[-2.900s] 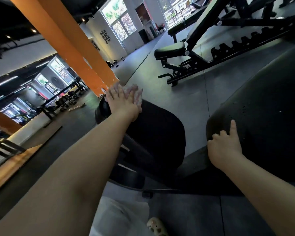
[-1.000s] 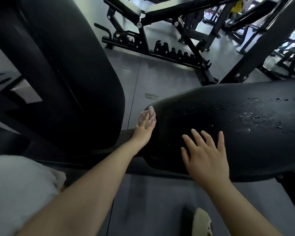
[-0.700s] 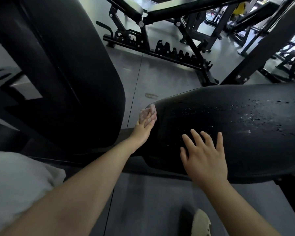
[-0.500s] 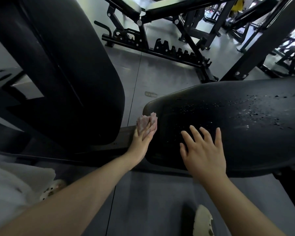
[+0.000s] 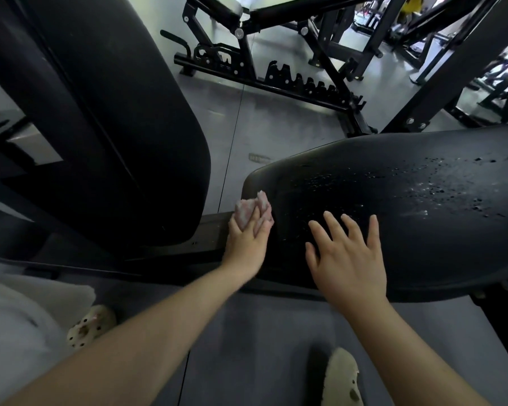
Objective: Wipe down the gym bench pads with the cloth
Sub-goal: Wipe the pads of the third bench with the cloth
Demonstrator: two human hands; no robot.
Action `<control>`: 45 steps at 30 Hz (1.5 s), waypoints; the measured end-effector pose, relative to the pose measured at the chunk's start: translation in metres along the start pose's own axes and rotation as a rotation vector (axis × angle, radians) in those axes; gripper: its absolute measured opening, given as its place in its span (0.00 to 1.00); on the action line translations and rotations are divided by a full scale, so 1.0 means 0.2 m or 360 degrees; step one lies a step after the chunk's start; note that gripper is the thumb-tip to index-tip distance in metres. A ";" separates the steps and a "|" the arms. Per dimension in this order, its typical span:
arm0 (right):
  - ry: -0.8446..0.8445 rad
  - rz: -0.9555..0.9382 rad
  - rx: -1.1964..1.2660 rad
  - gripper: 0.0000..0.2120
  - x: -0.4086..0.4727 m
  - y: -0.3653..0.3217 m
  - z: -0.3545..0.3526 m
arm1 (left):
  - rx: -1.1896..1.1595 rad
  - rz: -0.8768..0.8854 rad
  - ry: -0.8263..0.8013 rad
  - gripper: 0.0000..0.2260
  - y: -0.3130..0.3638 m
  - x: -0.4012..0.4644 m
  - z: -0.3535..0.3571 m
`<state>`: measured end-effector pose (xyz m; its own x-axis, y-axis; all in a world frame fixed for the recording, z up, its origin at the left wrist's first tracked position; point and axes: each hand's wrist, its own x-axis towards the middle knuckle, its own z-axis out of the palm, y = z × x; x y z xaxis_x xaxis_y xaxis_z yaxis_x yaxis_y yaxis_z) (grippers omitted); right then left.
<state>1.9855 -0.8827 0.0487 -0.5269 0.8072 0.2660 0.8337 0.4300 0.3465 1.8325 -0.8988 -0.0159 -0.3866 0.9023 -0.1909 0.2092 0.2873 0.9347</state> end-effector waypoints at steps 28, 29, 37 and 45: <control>0.0079 -0.0127 0.0136 0.19 -0.02 0.03 -0.01 | -0.0187 0.0385 0.0232 0.19 -0.03 -0.13 0.05; 0.0114 -0.0165 0.0162 0.18 -0.02 0.05 -0.01 | -0.0161 0.0403 0.0327 0.20 -0.04 -0.15 0.08; 0.0217 -0.0298 0.0168 0.24 -0.15 0.39 -0.05 | -0.1053 -0.0032 0.1080 0.38 0.06 -0.31 0.43; 0.0257 -0.0257 0.0163 0.26 -0.31 0.62 -0.05 | -0.0121 0.0518 0.1042 0.23 0.25 -0.54 0.76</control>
<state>2.1203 -0.8825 0.0851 -0.6672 0.6532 0.3580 0.7448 0.5934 0.3052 2.0211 -0.9335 0.0060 -0.7777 0.5547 0.2957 0.3510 -0.0071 0.9363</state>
